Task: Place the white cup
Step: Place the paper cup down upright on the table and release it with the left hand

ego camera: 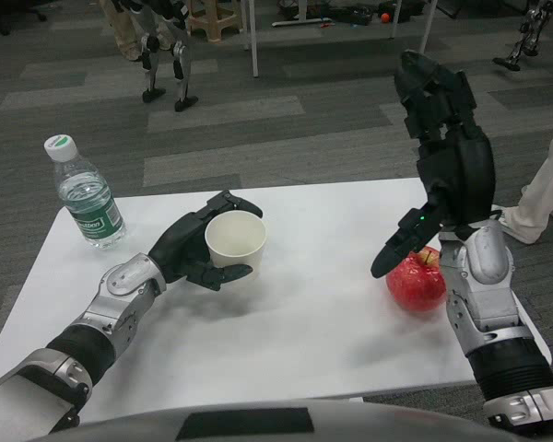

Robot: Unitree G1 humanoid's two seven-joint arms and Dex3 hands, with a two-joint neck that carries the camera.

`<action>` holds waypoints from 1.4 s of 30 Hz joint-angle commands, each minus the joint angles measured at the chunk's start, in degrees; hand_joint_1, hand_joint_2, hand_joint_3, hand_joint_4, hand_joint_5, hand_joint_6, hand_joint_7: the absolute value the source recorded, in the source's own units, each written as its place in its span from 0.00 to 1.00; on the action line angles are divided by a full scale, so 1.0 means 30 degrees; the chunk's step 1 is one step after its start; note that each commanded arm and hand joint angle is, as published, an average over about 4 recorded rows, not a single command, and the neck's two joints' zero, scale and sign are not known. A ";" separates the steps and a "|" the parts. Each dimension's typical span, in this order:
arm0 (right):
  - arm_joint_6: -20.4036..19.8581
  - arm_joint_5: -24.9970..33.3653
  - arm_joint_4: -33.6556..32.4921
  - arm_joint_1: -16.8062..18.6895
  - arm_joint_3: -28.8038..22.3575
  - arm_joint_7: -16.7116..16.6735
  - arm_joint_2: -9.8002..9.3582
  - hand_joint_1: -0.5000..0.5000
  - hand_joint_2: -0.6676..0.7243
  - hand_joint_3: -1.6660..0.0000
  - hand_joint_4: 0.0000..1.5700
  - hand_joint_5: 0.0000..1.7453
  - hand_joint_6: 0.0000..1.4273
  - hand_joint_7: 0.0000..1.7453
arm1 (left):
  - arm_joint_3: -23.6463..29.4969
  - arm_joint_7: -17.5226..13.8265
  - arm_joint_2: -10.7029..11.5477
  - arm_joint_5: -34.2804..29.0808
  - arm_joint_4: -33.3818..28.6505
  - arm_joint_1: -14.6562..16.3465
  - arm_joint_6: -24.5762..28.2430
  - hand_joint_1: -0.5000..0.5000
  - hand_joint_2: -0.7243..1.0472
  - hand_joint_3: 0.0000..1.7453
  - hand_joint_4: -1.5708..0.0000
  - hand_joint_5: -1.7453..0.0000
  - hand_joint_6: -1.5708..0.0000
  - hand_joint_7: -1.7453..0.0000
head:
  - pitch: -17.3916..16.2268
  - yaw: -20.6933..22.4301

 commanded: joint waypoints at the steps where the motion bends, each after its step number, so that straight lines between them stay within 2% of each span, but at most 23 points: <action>1: -0.0124 0.0071 -0.0002 -0.0012 -0.0010 -0.0031 0.0032 0.38 1.00 1.00 0.00 0.07 0.00 0.32 | -0.0292 -0.0275 0.0343 0.0737 0.0555 0.0847 0.0840 0.00 1.00 0.56 1.00 0.00 0.95 0.31 | -0.0015 0.0012; 3: -0.0117 0.0071 -0.0002 -0.0012 -0.0010 -0.0031 0.0032 0.35 1.00 1.00 0.00 0.06 0.00 0.32 | -0.0277 -0.0275 0.0336 0.0737 0.0533 0.0847 0.0840 0.00 1.00 0.52 1.00 0.00 0.96 0.32 | -0.0032 0.0021; 7: -0.0132 0.0071 -0.0002 -0.0012 -0.0010 -0.0031 0.0032 0.36 1.00 1.00 0.00 0.06 0.00 0.32 | -0.0277 -0.0275 0.0336 0.0737 0.0504 0.0847 0.0825 0.00 1.00 0.39 1.00 0.00 0.97 0.36 | -0.0071 0.0029; 15: -0.0117 0.0071 -0.0002 -0.0012 -0.0010 -0.0031 0.0032 0.34 1.00 1.00 0.00 0.07 0.00 0.32 | -0.0233 -0.0275 0.0351 0.0737 0.0438 0.0847 0.0825 0.00 1.00 0.27 1.00 0.00 1.00 0.40 | -0.0101 0.0056; 20: -0.0110 0.0071 0.0013 -0.0012 -0.0010 -0.0031 0.0032 0.35 1.00 1.00 0.00 0.06 0.00 0.32 | -0.0153 -0.0268 0.0336 0.0737 0.0409 0.0847 0.0825 0.00 1.00 0.12 1.00 0.00 1.00 0.42 | -0.0097 0.0065; 23: -0.0117 0.0071 0.0028 -0.0012 -0.0010 -0.0031 0.0032 0.36 1.00 1.00 0.00 0.06 0.00 0.32 | -0.0116 -0.0246 0.0336 0.0737 0.0394 0.0847 0.0825 0.00 1.00 0.07 1.00 0.00 1.00 0.43 | -0.0097 0.0065; 28: -0.0110 0.0071 0.0028 -0.0012 -0.0010 -0.0031 0.0047 0.35 1.00 1.00 0.00 0.06 0.00 0.32 | -0.0087 -0.0195 0.0336 0.0751 0.0277 0.0847 0.0774 0.00 1.00 0.05 1.00 0.00 1.00 0.44 | -0.0154 0.0093; 38: -0.0124 0.0071 -0.0002 -0.0012 -0.0010 -0.0031 0.0062 0.38 1.00 1.00 0.00 0.06 0.00 0.32 | -0.0036 -0.0121 0.0329 0.0766 -0.0089 0.0877 0.0737 0.00 0.91 0.05 1.00 0.00 1.00 0.44 | -0.0237 0.0163; 42: -0.0124 0.0071 -0.0002 -0.0012 -0.0010 -0.0031 0.0062 0.35 1.00 1.00 0.00 0.06 0.00 0.32 | 0.0023 -0.0099 0.0307 0.0759 -0.0331 0.0935 0.0737 0.00 0.90 0.05 1.00 0.00 1.00 0.48 | -0.0210 0.0190</action>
